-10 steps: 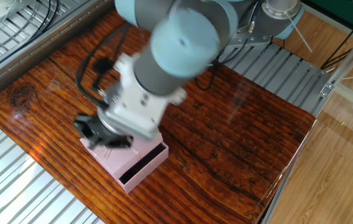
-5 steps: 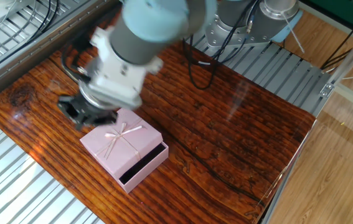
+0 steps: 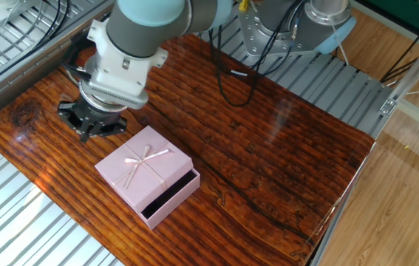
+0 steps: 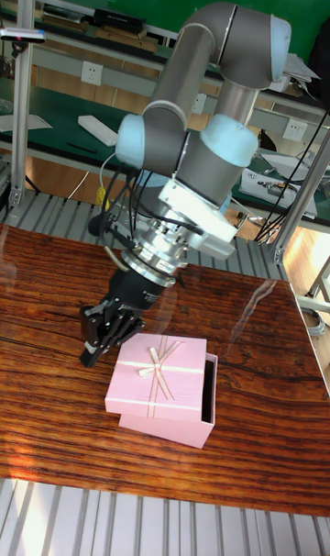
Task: Cover the box
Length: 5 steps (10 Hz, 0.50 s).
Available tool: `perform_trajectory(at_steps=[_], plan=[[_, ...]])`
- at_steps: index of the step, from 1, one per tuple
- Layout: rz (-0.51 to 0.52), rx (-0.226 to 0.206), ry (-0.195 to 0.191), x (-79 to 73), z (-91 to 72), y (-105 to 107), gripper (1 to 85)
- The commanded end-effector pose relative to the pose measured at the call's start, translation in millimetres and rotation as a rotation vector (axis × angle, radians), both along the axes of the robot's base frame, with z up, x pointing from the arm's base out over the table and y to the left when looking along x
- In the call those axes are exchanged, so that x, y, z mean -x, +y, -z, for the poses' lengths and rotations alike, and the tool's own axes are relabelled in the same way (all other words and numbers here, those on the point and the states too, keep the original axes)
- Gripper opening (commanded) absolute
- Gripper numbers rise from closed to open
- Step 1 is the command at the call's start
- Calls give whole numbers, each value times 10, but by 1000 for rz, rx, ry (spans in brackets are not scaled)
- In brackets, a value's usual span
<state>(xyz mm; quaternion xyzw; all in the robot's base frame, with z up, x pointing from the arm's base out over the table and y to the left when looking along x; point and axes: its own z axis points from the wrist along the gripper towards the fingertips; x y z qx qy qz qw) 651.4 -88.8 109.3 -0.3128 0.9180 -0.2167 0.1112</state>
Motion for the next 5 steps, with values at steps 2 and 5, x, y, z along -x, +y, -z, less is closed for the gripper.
perform_trajectory(at_steps=[2, 5], plan=[[39, -65, 16, 106, 183, -42, 10], [123, -148, 18, 190, 352, 142, 10]])
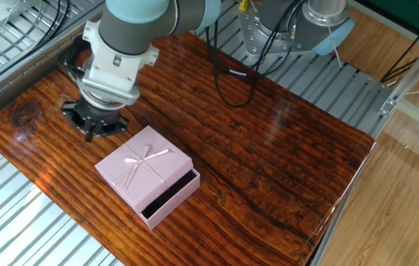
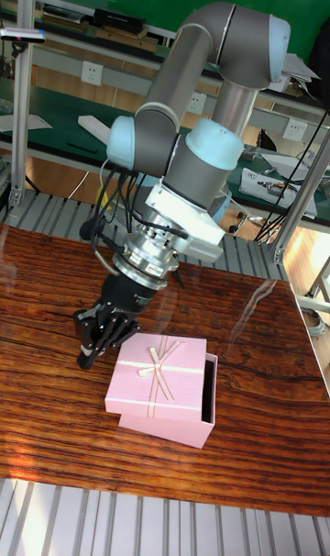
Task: Cover the box
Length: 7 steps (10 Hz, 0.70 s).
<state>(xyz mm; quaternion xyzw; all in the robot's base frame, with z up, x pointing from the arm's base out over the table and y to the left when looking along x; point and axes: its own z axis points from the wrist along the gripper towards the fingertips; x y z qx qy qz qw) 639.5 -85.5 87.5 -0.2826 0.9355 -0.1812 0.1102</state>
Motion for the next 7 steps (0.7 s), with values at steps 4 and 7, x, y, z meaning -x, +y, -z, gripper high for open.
perform_trajectory(at_steps=[4, 7], plan=[[96, -81, -4, 77, 227, 178, 10], [121, -113, 6, 105, 290, 276, 10]])
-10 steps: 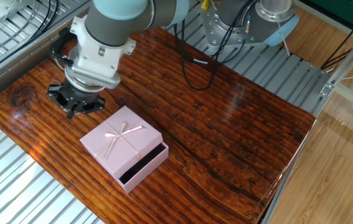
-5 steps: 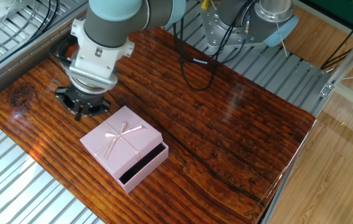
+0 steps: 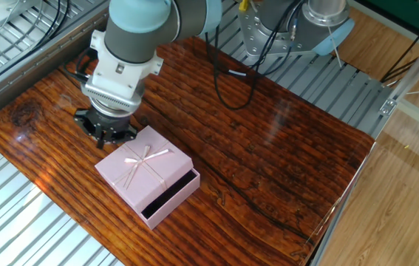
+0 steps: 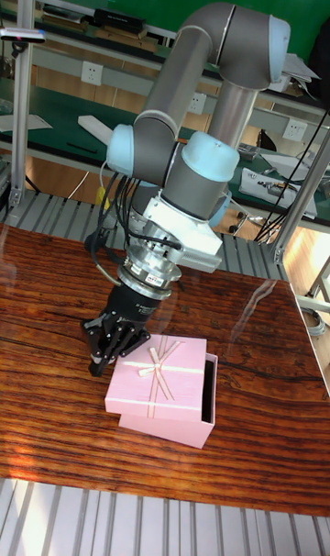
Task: Cover the box
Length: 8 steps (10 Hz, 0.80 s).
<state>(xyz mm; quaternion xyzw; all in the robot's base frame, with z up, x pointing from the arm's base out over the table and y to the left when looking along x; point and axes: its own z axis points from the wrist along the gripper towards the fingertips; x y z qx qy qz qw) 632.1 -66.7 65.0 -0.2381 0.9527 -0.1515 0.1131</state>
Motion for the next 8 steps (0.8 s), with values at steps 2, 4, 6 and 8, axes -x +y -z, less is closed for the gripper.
perform_trajectory(at_steps=[2, 4, 6, 8], plan=[[66, -83, 1, 28, 98, 174, 10], [85, -120, 7, 49, 118, 253, 10], [94, -126, 12, 57, 111, 263, 10], [123, -172, 50, 132, 70, 351, 10]])
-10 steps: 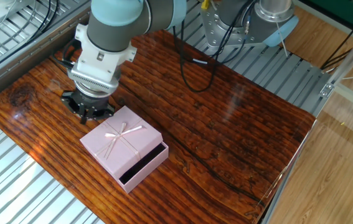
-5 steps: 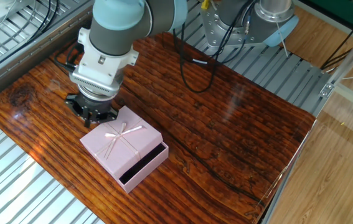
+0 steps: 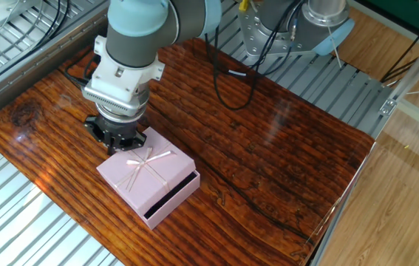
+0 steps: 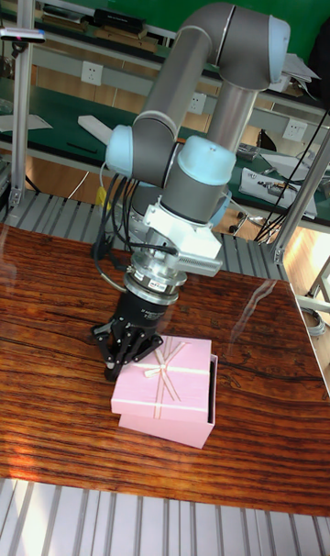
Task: Cover the box
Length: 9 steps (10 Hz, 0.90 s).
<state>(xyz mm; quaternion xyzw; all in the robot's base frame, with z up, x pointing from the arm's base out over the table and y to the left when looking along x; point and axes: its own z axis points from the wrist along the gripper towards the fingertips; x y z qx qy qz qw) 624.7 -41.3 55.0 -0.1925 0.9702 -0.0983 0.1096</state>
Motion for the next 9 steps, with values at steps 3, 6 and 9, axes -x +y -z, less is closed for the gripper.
perform_trajectory(at_steps=[3, 6, 9], plan=[[59, -85, 50, 93, -57, 159, 10], [83, -106, 77, 137, -94, 216, 10], [103, -115, 112, 182, -169, 259, 10]])
